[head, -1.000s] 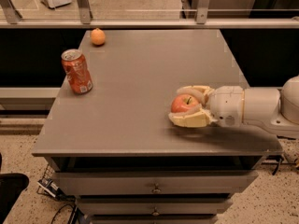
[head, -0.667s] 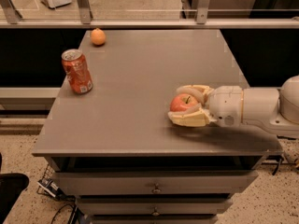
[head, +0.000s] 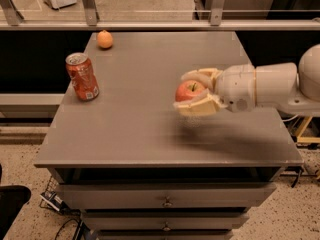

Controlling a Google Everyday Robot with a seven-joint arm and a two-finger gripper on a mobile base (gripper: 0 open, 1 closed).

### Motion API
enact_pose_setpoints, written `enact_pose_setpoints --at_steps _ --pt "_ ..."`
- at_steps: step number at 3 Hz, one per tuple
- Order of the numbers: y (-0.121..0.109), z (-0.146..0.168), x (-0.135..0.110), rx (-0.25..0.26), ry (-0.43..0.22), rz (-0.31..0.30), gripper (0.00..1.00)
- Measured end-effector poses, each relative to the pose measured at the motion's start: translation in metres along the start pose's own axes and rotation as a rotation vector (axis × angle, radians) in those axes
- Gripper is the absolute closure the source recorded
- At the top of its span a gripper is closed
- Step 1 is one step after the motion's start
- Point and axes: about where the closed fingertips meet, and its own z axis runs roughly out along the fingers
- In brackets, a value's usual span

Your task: Move apple near orange

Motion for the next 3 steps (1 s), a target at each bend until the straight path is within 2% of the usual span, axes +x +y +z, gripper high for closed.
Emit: enact_pose_setpoints --at_steps 1,2,3 --pt "-0.024 0.006 -0.053 -0.012 0.056 -0.089 1.00" --pt "-0.050 0.033 -0.092 -0.022 0.035 -0.135 1.00" --pt "-0.072 0.060 -0.112 -0.036 -0.008 -0.160 1.00"
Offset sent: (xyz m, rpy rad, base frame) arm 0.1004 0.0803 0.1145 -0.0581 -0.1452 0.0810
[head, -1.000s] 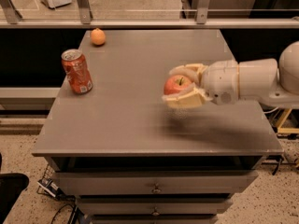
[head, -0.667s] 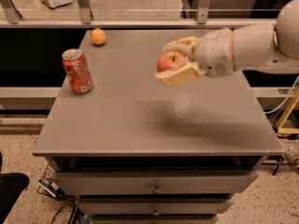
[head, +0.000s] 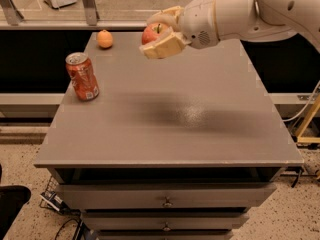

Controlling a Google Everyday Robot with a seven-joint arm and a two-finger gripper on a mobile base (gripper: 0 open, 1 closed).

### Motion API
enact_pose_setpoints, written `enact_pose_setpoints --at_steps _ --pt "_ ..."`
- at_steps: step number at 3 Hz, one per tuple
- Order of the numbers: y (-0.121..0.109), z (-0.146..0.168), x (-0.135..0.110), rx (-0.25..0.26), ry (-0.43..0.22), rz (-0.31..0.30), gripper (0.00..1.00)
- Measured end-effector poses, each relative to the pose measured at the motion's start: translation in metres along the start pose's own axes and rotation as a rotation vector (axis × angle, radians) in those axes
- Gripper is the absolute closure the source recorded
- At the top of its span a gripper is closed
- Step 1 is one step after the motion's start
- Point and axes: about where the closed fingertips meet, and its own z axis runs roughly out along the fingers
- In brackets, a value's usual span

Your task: Move apple near orange

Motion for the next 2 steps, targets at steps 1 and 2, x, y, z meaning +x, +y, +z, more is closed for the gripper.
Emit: enact_pose_setpoints --at_steps 1,2 --pt "-0.027 0.024 -0.003 0.032 -0.070 0.000 1.00" --pt "-0.052 0.044 -0.003 0.087 -0.075 -0.011 1.00"
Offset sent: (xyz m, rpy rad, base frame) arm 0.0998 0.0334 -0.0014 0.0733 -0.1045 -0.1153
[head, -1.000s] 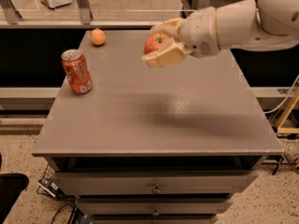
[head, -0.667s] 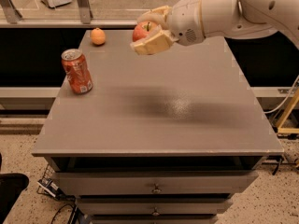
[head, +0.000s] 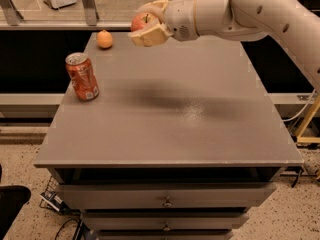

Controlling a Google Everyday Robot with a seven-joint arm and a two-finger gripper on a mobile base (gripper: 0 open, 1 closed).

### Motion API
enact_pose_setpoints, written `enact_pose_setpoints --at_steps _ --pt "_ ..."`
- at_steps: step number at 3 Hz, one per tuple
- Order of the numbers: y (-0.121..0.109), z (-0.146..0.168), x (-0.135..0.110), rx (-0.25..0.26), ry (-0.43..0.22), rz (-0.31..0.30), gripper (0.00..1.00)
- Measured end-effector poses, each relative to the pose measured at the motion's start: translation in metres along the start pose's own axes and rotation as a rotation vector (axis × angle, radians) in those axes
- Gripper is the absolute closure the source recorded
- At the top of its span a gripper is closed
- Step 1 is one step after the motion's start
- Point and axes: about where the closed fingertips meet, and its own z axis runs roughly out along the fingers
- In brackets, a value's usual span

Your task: Move apple near orange

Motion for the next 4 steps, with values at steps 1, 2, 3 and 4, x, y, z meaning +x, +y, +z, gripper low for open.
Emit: enact_pose_setpoints --at_steps 1,2,3,4 --pt "0.000 0.000 0.000 0.000 0.000 0.000 1.00" --pt "-0.024 0.010 0.007 0.003 0.021 0.009 1.00" --pt "-0.055 0.043 0.045 -0.044 0.096 0.038 1.00" --pt "-0.079 0.075 0.081 -0.084 0.159 0.060 1.00"
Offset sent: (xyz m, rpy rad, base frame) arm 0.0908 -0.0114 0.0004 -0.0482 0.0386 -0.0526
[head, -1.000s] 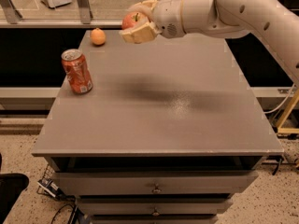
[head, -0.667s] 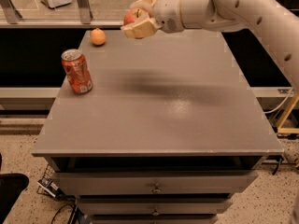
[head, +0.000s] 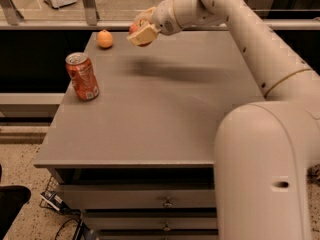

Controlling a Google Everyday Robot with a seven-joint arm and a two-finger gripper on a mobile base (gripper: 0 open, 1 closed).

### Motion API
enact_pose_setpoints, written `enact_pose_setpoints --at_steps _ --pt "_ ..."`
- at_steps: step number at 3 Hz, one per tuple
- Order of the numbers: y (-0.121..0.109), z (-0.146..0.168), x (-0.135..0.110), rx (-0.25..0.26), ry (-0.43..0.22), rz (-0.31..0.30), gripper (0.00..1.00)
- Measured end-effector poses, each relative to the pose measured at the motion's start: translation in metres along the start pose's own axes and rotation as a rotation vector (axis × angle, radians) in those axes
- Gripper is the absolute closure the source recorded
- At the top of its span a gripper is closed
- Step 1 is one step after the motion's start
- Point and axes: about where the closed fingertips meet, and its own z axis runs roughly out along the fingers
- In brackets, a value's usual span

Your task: Move apple near orange

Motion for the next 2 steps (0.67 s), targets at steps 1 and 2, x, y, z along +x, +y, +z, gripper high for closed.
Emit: enact_pose_setpoints --at_steps 1,2 --pt "-0.029 0.007 -0.004 0.040 -0.003 -0.013 1.00" --pt "-0.048 0.010 -0.014 0.103 -0.022 -0.014 1.00"
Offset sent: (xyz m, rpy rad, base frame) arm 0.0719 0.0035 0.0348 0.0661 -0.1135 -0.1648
